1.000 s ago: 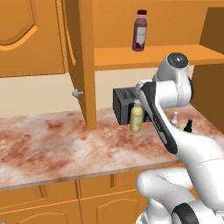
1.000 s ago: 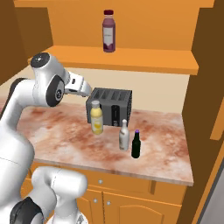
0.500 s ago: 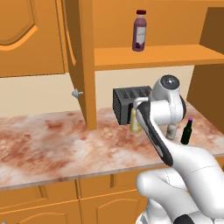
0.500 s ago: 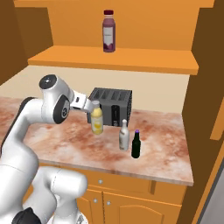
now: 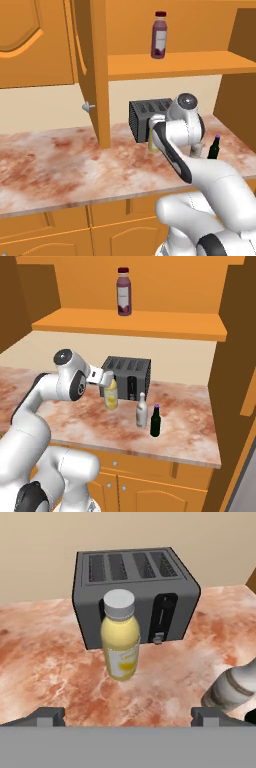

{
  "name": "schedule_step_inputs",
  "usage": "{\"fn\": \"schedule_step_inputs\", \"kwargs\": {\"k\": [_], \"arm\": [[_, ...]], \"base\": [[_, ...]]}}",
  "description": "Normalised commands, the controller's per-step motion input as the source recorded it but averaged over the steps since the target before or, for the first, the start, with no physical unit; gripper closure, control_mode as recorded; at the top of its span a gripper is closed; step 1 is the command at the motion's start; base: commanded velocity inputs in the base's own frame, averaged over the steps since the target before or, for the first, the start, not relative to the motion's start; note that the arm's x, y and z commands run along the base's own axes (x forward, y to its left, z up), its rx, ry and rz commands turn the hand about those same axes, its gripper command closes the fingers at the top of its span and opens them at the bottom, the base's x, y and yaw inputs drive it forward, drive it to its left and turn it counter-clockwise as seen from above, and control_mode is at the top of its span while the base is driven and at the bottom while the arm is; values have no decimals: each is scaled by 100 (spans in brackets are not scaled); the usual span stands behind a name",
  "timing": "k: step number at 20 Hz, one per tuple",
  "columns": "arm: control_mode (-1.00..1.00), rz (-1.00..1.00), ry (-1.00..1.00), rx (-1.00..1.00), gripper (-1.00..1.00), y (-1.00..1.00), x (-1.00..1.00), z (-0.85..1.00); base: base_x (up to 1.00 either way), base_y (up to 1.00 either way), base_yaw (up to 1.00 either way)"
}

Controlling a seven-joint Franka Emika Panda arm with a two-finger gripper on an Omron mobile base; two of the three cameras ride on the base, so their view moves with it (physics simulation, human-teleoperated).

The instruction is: Sort all alcoholic drinks to one cabinet, and non-alcoholic drinks to the other.

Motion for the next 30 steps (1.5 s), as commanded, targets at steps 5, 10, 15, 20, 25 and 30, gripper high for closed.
{"fn": "schedule_step_inputs", "kwargs": {"k": [5,10,15,20,25,30], "arm": [[-100,0,0,0,-100,-5,40,-9],[-100,0,0,0,-100,-8,36,-14],[-100,0,0,0,-100,-2,41,-22],[-100,1,0,0,-100,0,38,-19],[-100,1,0,0,-100,-2,27,-8],[-100,0,0,0,-100,-4,30,-2]], "base": [[0,0,0],[0,0,0],[0,0,0],[0,0,0],[0,0,0],[0,0,0]]}}
